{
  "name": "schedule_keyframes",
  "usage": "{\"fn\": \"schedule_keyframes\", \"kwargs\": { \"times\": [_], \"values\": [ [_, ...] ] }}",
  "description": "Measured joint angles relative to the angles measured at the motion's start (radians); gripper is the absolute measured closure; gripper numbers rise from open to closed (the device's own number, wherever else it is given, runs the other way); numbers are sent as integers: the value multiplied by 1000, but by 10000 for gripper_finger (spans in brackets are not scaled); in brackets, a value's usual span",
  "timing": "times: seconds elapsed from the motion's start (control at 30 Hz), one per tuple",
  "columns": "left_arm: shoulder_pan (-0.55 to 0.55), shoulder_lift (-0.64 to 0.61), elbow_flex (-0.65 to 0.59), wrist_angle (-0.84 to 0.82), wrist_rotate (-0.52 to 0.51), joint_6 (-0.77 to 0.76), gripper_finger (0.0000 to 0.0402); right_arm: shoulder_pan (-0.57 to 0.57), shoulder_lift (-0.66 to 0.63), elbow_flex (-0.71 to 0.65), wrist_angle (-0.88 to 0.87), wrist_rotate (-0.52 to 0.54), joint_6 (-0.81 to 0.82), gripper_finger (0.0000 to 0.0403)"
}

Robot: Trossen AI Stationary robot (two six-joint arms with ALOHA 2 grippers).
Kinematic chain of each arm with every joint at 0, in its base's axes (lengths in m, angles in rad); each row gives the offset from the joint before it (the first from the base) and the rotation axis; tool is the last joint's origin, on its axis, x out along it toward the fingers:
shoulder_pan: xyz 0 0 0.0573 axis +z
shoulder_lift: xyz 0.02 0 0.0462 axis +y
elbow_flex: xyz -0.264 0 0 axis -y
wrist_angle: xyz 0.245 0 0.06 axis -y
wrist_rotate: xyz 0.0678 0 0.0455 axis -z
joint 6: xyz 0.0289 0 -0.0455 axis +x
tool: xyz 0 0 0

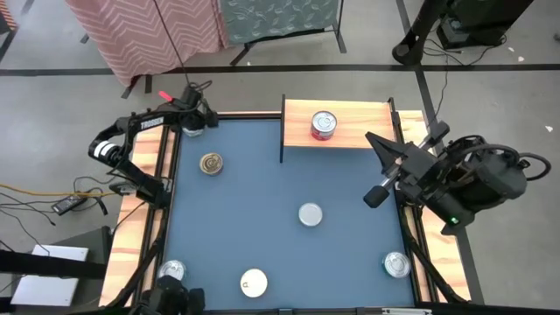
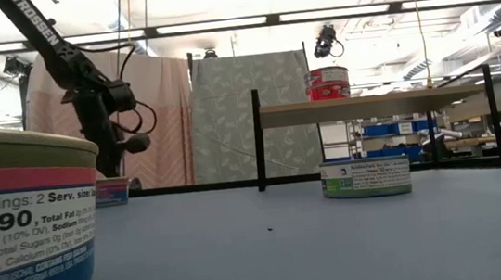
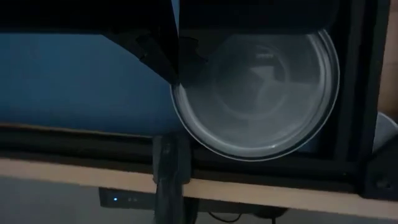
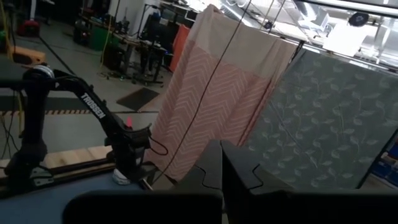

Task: Stack canned seafood by type on shelf
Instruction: Put the top green tuna can on the shelf

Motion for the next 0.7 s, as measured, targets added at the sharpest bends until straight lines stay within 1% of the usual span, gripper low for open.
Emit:
{"fn": "schedule_keyframes", "kwargs": {
  "times": [0.17,0.33,0.6,0.7],
  "values": [
    [-2,0,2,-24,20,61,401,6,0,0,8,0,0,398],
    [-2,-1,15,-86,62,149,401,11,0,0,8,0,-2,398],
    [-6,3,70,-252,167,236,401,11,0,0,-9,0,-7,398],
    [-21,5,89,-308,217,237,401,11,0,0,-16,0,-8,398]
  ]
}}
